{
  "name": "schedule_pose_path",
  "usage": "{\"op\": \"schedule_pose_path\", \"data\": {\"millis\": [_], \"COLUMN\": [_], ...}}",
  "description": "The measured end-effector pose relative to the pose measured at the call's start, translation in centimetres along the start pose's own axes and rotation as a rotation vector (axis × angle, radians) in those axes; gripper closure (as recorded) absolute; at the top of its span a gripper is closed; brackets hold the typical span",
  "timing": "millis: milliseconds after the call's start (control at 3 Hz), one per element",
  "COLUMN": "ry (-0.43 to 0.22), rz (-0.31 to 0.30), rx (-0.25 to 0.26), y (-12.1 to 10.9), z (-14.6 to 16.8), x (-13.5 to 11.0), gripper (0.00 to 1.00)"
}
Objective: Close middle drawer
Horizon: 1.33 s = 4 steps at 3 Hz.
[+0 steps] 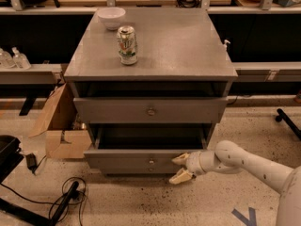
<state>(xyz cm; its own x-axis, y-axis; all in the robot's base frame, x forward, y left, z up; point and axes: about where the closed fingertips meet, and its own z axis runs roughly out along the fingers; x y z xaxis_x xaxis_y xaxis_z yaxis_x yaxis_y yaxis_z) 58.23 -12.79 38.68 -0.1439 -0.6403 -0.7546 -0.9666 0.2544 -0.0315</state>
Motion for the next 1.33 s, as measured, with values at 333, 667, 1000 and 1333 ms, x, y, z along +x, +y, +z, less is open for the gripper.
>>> {"op": "schedule_pose_path", "data": {"millis": [333,667,1000,1333], "ry": [-0.001,-0.001,-0.001,-0.002], "rz": [0.0,0.0,0.0,0.0], "rx": [-0.002,-0.002,-0.002,-0.006], "y": [0.39,0.53,0.57,0.71], "z": [0.04,0.02,0.01,0.24], "x": [0.02,0.04,0.05,-0.02], "gripper": [0.0,0.0,0.18,0.41]}}
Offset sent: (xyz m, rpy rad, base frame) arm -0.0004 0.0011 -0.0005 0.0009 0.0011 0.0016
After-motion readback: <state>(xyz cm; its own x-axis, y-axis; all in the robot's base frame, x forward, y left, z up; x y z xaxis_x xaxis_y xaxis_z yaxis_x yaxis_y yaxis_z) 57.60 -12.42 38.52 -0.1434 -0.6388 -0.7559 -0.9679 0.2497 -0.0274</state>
